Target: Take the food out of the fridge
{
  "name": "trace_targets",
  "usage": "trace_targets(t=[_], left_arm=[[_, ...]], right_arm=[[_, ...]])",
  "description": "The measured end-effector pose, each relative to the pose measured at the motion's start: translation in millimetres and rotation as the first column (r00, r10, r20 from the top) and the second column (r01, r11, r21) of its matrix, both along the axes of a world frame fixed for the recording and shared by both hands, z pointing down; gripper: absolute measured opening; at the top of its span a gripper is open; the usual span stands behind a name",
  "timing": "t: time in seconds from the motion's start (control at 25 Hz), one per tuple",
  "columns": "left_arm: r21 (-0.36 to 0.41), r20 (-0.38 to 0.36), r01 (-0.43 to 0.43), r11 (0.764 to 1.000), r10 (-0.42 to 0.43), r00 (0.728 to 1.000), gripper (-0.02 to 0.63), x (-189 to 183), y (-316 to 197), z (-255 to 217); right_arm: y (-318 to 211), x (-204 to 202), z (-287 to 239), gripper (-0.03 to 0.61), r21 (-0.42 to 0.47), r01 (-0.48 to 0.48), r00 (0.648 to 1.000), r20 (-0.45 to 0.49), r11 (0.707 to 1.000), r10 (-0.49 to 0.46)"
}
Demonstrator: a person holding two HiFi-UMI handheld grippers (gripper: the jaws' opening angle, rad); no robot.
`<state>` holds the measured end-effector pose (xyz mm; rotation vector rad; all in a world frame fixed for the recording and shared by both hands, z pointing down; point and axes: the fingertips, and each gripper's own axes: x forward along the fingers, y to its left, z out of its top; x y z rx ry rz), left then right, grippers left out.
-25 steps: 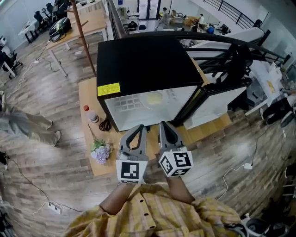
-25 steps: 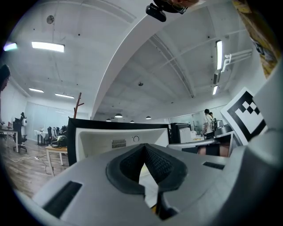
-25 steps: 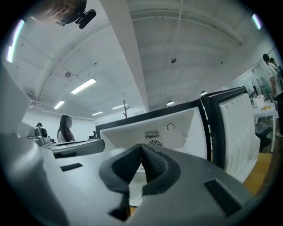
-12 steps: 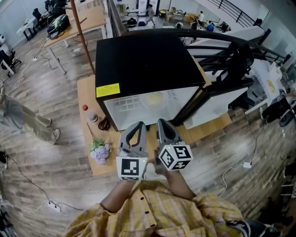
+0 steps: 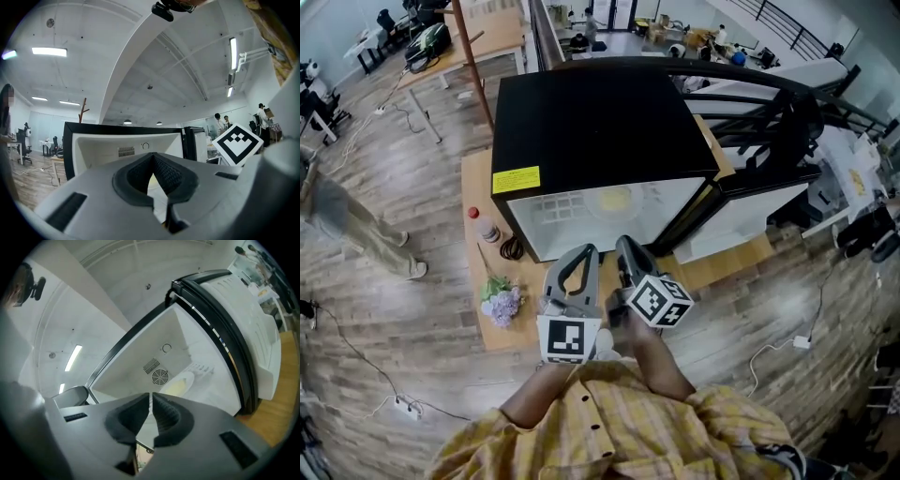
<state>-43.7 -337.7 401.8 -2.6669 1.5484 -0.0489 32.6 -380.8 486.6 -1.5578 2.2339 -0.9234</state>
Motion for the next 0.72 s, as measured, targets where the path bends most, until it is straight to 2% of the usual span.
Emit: trace_targets(t=[0.12,0.24,0.32,0.48,0.72], left_arm=[[-0.007,0.004,0.015,1.0,-0.015,1.0,0.008,-0.4,-2.6,3.0],[0.001,0.03,0.022,1.0,-0.022,0.999,0.008,-0.1,-4.5,3.7],[0.003,0.039,0.032,0.999,-0.032,0.999,0.008,-1.9,-5.6,3.6],[-0.012,0.053,0.059,0.998,-0.059,0.997,0.008,-7.8,-8.9,6.6],[-0.002,0.052,0.082,0.997,-0.081,0.995,0.008,-11.3,-14.6,6.0]], right_arm=[[-8.0,4.2,10.7,0.031,-0.049,-0.004,0.985,0.17,0.999,0.013],[-17.5,12.3,25.8,0.082,-0.121,-0.015,0.92,0.388,0.993,0.061],[-24.0,18.7,32.7,0.105,-0.146,-0.035,0.873,0.477,0.989,0.101],[-39.3,20.6,44.2,0.132,-0.19,-0.037,0.801,0.582,0.981,0.143],[-58.0,17.4,58.4,0.143,-0.228,-0.043,0.764,0.619,0.973,0.179]])
